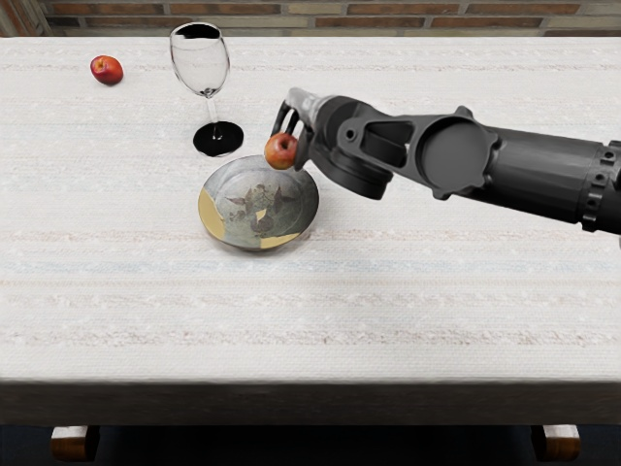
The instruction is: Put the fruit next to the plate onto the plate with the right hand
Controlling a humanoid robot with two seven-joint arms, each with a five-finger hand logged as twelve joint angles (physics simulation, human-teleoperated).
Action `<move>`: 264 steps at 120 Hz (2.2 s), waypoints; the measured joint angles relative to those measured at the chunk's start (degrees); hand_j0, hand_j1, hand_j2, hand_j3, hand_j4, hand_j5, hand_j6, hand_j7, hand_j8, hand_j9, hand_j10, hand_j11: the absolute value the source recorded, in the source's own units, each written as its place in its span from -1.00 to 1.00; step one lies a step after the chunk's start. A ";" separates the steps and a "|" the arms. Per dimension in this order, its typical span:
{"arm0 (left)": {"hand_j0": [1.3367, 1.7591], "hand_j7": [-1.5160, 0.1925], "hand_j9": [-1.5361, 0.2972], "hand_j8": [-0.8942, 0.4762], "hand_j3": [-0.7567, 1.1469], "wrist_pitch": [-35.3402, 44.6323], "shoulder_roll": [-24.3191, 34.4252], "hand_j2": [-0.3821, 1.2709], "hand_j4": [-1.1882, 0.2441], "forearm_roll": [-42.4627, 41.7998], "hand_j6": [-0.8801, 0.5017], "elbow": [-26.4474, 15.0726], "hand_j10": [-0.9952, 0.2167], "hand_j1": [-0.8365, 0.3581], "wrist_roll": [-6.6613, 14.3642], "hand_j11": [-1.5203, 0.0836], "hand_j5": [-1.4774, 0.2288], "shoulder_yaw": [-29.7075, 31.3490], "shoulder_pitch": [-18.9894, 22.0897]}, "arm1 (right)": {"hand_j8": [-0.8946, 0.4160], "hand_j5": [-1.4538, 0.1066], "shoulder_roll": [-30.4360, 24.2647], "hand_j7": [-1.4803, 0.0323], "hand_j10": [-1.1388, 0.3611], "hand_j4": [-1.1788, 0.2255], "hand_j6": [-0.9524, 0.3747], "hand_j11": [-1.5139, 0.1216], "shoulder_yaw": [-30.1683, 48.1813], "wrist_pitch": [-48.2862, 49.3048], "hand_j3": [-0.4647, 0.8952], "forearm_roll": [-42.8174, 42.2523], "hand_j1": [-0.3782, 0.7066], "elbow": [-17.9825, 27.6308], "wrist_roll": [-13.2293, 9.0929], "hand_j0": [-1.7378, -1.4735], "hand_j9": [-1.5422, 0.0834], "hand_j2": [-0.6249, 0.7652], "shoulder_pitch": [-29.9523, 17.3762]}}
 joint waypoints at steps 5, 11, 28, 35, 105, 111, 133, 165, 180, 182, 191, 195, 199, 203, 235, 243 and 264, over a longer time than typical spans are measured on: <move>0.52 0.77 0.68 0.30 -0.21 0.00 0.00 -0.54 0.66 0.00 0.27 0.00 0.64 0.98 0.00 0.90 0.73 0.00 0.01 | -0.69 -0.38 0.00 -0.32 -0.46 -0.17 -0.34 -0.36 0.11 0.10 -0.32 0.03 0.22 0.19 0.02 -0.35 -0.31 0.16 -0.16; 0.52 0.77 0.68 0.30 -0.21 0.00 0.00 -0.54 0.66 -0.01 0.27 0.00 0.64 0.98 0.00 0.90 0.73 0.00 0.01 | -0.71 -0.38 0.00 -0.32 -0.46 -0.18 -0.35 -0.35 0.19 0.32 -0.32 0.04 0.23 0.36 0.01 -0.35 -0.31 0.18 -0.30; 0.52 0.77 0.68 0.30 -0.21 0.02 0.00 -0.54 0.66 -0.01 0.27 0.00 0.64 0.98 0.00 0.90 0.73 0.00 0.09 | -0.74 -0.39 0.00 -0.33 -0.47 -0.21 -0.37 -0.36 0.29 0.71 -0.32 0.12 0.29 1.11 -0.01 -0.37 -0.32 0.31 -0.57; 0.52 0.77 0.68 0.30 -0.21 0.01 0.00 -0.54 0.66 -0.01 0.27 0.00 0.64 0.98 0.00 0.90 0.73 0.00 0.09 | -0.75 -0.40 0.00 -0.34 -0.47 -0.23 -0.38 -0.37 0.30 0.75 -0.32 0.15 0.29 1.29 -0.01 -0.37 -0.32 0.35 -0.84; 0.52 0.77 0.68 0.30 -0.21 0.01 0.00 -0.54 0.66 -0.01 0.27 0.00 0.64 0.98 0.00 0.90 0.73 0.00 0.09 | -0.79 -0.42 0.00 -0.36 -0.49 -0.27 -0.40 -0.39 0.08 0.64 -0.32 -0.27 0.31 1.13 0.01 -0.38 -0.34 0.53 -4.18; 0.52 0.77 0.68 0.30 -0.21 0.02 0.00 -0.54 0.66 -0.01 0.27 0.00 0.64 0.98 0.00 0.90 0.73 0.00 0.09 | -0.54 -0.14 0.00 -0.07 -0.27 -0.06 -0.22 -0.12 0.16 0.63 -0.32 -0.45 0.04 1.18 -0.01 -0.38 -0.08 0.39 -3.91; 0.52 0.77 0.68 0.30 -0.21 0.02 0.00 -0.54 0.66 -0.01 0.27 0.00 0.64 0.98 0.00 0.90 0.73 0.00 0.01 | 0.00 0.45 0.00 0.54 0.20 0.38 0.17 0.46 0.29 0.39 -0.32 -0.57 -0.55 1.26 -0.03 -0.39 0.50 0.10 -2.86; 0.52 0.77 0.68 0.30 -0.20 0.03 0.00 -0.54 0.66 0.04 0.27 0.00 0.64 0.98 0.00 0.90 0.73 -0.02 0.26 | 0.26 0.75 -0.05 0.84 0.43 0.60 0.36 0.74 12.88 4.20 -0.32 0.82 -0.84 9.27 -0.04 -0.40 0.79 -0.05 -10.89; 0.52 0.77 0.68 0.30 -0.20 0.03 0.00 -0.54 0.66 0.06 0.27 0.00 0.64 0.98 0.00 0.90 0.73 -0.01 0.19 | 0.31 0.80 -4.08 0.90 0.47 0.63 0.39 0.79 25.10 17.86 -0.32 5.69 -0.89 14.21 -0.04 -0.40 0.84 -0.07 -19.09; 0.52 0.77 0.68 0.31 -0.20 0.02 0.00 -0.54 0.66 0.06 0.27 0.00 0.64 0.98 0.00 0.90 0.73 -0.01 0.18 | 0.31 0.81 -5.04 0.90 0.47 0.64 0.40 0.80 26.27 19.73 -0.32 6.77 -0.89 14.55 -0.04 -0.40 0.84 -0.07 -19.72; 0.52 0.77 0.68 0.30 -0.20 0.00 0.00 -0.54 0.66 0.07 0.27 0.00 0.64 0.98 0.00 0.90 0.73 0.00 0.18 | 0.33 0.82 -9.92 0.92 0.49 0.65 0.41 0.81 30.99 28.32 -0.32 12.48 -0.91 15.57 -0.04 -0.40 0.86 -0.08 -21.79; 0.52 0.77 0.68 0.30 -0.20 0.01 0.00 -0.54 0.66 0.07 0.27 0.00 0.64 0.98 0.00 0.90 0.73 0.00 0.18 | 0.33 0.83 -11.96 0.92 0.49 0.65 0.41 0.82 32.64 31.82 -0.32 14.85 -0.91 15.83 -0.04 -0.40 0.87 -0.08 -22.54; 0.52 0.77 0.68 0.30 -0.20 0.01 0.00 -0.54 0.66 0.07 0.27 0.00 0.64 0.98 0.00 0.90 0.73 0.00 0.18 | 0.34 0.84 -13.98 0.93 0.50 0.66 0.42 0.82 34.10 35.30 -0.32 17.28 -0.92 15.98 -0.04 -0.40 0.87 -0.09 -23.30; 0.52 0.77 0.68 0.30 -0.20 0.01 0.00 -0.54 0.66 0.07 0.27 0.00 0.64 0.98 0.00 0.90 0.73 0.00 0.19 | 0.34 0.84 -16.05 0.93 0.50 0.66 0.42 0.83 35.36 38.66 -0.32 20.11 -0.92 16.00 -0.04 -0.40 0.87 -0.09 -24.09; 0.52 0.77 0.68 0.30 -0.21 -0.01 0.00 -0.54 0.66 0.03 0.27 -0.19 0.64 0.98 0.00 0.90 0.73 -0.02 0.19 | 0.36 0.86 -30.50 0.95 0.51 0.67 0.43 0.85 33.41 47.32 -0.32 47.31 -0.94 12.03 -0.04 -0.40 0.89 -0.10 -27.76; 0.52 0.77 0.68 0.30 -0.21 0.00 0.00 -0.54 0.66 0.06 0.27 -0.10 0.64 0.98 0.00 0.90 0.73 -0.01 0.24 | 0.36 0.86 -33.49 0.95 0.52 0.68 0.43 0.85 31.01 47.67 -0.32 52.09 -0.94 11.38 -0.04 -0.40 0.89 -0.10 -27.91; 0.52 0.77 0.68 0.31 -0.21 0.01 0.00 -0.54 0.66 0.17 0.27 -0.01 0.64 0.98 0.00 0.90 0.73 0.00 0.05 | 0.37 0.86 -40.82 0.96 0.52 0.68 0.44 0.85 28.81 47.98 -0.32 57.43 -0.94 10.97 -0.04 -0.40 0.90 -0.10 -28.81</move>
